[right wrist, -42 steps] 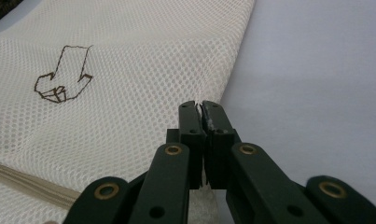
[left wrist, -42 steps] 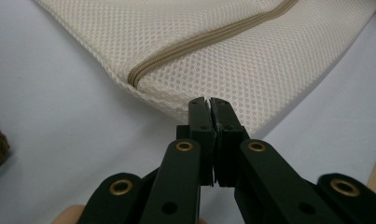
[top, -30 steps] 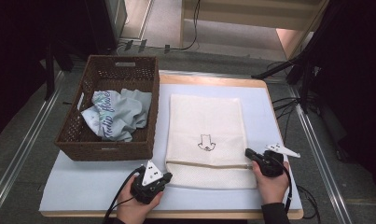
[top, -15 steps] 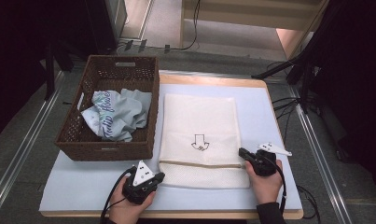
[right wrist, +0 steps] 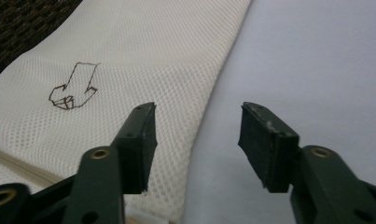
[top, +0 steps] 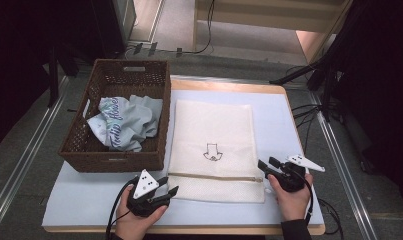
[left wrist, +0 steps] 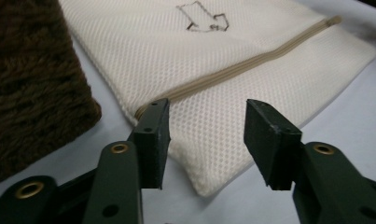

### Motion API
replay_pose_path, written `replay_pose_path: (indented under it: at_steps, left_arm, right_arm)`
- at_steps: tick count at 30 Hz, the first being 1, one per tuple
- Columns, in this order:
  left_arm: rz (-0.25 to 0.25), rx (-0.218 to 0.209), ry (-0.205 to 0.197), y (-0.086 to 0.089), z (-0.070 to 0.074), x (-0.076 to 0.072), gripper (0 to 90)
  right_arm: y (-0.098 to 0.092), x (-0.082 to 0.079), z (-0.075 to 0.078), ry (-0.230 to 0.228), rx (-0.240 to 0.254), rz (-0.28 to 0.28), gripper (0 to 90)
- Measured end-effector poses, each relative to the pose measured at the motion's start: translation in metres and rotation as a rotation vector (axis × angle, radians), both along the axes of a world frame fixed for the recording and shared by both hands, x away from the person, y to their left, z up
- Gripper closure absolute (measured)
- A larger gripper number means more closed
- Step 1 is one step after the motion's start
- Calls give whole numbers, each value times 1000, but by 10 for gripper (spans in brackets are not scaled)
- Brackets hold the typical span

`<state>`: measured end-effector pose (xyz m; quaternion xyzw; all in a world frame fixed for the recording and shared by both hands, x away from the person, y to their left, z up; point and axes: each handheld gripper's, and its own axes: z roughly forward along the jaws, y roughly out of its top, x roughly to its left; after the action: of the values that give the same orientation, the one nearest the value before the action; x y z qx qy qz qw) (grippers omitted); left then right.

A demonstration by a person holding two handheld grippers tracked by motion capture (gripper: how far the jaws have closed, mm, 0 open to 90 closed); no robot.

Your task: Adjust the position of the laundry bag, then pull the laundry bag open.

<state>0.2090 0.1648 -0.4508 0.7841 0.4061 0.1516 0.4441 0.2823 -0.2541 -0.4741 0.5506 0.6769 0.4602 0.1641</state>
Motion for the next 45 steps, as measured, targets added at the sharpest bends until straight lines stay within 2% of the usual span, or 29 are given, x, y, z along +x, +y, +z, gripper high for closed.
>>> replay_pose_path:
  at_steps: [3,6,8,9,10,11,17,19,22,25,27,31,38,42,45]
  left_arm:
    - [-17,-9,-9,-8,4,2,482]
    - [-38,-2,-8,-21,4,6,509]
    - [-42,7,-3,-31,3,9,564]
    - [-44,11,0,-36,2,10,596]
    - [-44,13,0,-41,1,11,596]
    - [-53,14,1,-46,0,13,617]
    - [-105,34,21,-82,-3,24,727]
    - [-123,41,24,-95,-5,27,755]
    - [-147,47,30,-114,-6,33,790]
    - [-160,55,43,-131,-8,39,820]
    - [-171,39,54,-141,-11,41,832]
    - [-189,51,65,-160,-16,45,852]
    - [-195,78,88,-173,-27,50,900]
    - [-198,105,107,-174,-29,50,900]
    - [-195,110,102,-175,-30,50,900]
  right_arm:
    - [-10,-9,4,2,-19,-2,347]
    - [-13,-14,5,1,-27,-1,347]
    - [-15,-18,6,0,-27,0,376]
    - [-16,-20,6,-5,-26,1,436]
    - [-16,-22,6,-8,-24,13,459]
    - [-15,-24,5,-4,-15,23,463]
    - [-8,-31,1,-12,-40,48,510]
    - [-7,-31,-1,3,-48,58,515]
    - [-6,-32,-4,7,-32,78,523]
    - [-4,-32,-8,27,-22,104,492]
    - [-3,-33,-10,41,-23,96,471]
    - [-1,-34,-14,55,-13,111,452]
    - [3,-37,-17,93,-14,143,434]
    - [5,-37,-17,85,-29,153,422]
    - [8,-37,-17,93,-28,163,418]
